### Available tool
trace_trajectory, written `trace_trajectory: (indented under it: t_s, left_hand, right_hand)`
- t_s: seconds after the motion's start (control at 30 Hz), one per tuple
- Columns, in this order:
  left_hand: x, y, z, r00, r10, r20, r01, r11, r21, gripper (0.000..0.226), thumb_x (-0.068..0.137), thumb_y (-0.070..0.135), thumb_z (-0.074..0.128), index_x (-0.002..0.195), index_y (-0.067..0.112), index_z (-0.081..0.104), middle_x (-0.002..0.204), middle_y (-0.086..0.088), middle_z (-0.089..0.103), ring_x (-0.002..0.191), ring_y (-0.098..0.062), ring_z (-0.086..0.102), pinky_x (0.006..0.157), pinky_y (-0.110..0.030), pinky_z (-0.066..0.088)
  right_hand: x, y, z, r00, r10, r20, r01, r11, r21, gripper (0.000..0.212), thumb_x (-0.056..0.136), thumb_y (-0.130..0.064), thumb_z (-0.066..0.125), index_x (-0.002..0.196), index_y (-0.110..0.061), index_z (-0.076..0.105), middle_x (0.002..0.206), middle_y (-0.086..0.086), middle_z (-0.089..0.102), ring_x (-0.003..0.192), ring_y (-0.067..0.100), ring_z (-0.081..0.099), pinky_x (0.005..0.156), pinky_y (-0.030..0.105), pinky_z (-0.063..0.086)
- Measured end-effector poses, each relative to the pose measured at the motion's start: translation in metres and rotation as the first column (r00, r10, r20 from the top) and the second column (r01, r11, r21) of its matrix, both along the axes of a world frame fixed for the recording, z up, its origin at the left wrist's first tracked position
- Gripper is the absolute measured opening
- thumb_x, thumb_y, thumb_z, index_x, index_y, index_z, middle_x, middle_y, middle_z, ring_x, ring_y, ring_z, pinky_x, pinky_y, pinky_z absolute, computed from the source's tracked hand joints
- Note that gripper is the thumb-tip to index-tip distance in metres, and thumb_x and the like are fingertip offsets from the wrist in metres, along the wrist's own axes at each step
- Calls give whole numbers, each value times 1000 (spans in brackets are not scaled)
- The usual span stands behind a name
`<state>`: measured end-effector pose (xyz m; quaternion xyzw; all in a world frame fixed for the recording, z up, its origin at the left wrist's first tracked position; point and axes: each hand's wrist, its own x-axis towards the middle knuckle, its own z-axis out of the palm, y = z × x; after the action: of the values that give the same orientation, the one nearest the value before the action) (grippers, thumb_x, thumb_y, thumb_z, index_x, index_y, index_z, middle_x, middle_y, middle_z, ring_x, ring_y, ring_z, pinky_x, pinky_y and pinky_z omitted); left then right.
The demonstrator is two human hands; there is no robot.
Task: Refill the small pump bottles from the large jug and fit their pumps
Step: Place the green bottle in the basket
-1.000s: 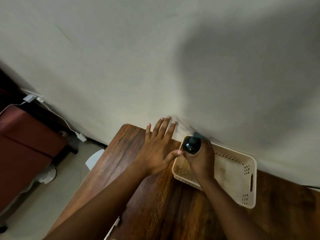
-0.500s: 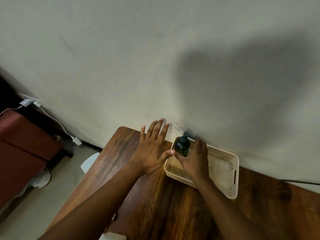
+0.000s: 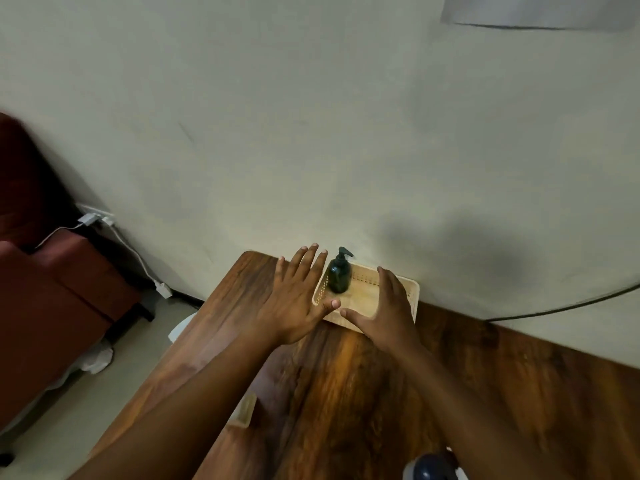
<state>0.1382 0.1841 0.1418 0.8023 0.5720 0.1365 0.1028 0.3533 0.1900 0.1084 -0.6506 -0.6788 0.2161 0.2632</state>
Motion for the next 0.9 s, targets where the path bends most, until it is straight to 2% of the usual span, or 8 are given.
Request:
trace_trajectory:
  t_s: [0.17,0.3,0.47,0.53,0.67,0.8,0.9]
  left_hand:
    - [-5,-67,24,996,56,-67,-58,998,-22,92,99,76,25,168,23,-8,176,1,-14,162,-16,-18,130,-54,-11]
    - [-14,-118,37,991,122,-60,-126,990,-57,90,101,70,30,168,22,-7,177,0,-13,162,-17,-16,131,-53,-9]
    - [-35,-177,51,974,209,-87,-217,970,-107,90,104,67,36,168,20,-9,176,-1,-13,163,-17,-10,132,-46,-1]
    - [-43,-196,54,963,268,-35,-270,955,-122,90,103,65,43,168,22,-2,177,1,-6,163,-16,-4,133,-41,1]
    - [-54,-218,45,891,427,152,-404,900,-163,91,99,57,62,168,23,13,177,2,10,163,-16,9,130,-37,9]
    - [-67,-216,15,805,536,254,-465,836,-291,99,95,55,68,168,22,10,177,0,8,163,-22,10,130,-41,13]
    - [-77,-208,-19,702,604,377,-473,791,-388,106,91,46,77,167,20,9,177,-2,7,163,-25,10,131,-47,17]
  right_hand:
    - [4,-58,23,995,98,13,-98,994,-55,121,65,-74,73,155,-23,12,162,3,21,146,24,22,117,45,30]
    - [0,-96,29,989,145,34,-142,987,-78,121,66,-74,72,157,-25,8,165,2,14,150,25,15,118,44,26]
    - [-11,-130,26,983,175,58,-167,978,-129,128,58,-86,64,156,-30,4,165,1,12,150,25,16,116,45,30]
    - [-16,-139,23,980,186,70,-176,976,-131,129,56,-89,60,156,-31,3,165,1,12,150,25,17,115,45,31]
    - [-25,-149,16,972,221,83,-210,970,-121,125,62,-82,67,156,-31,3,165,1,13,150,25,18,116,45,31]
    - [-36,-152,11,967,237,89,-226,967,-115,124,66,-74,72,158,-27,4,166,0,11,151,22,13,119,45,28]
    - [-42,-151,3,966,250,59,-238,959,-157,123,68,-70,74,158,-28,3,166,0,7,151,22,10,120,45,25]
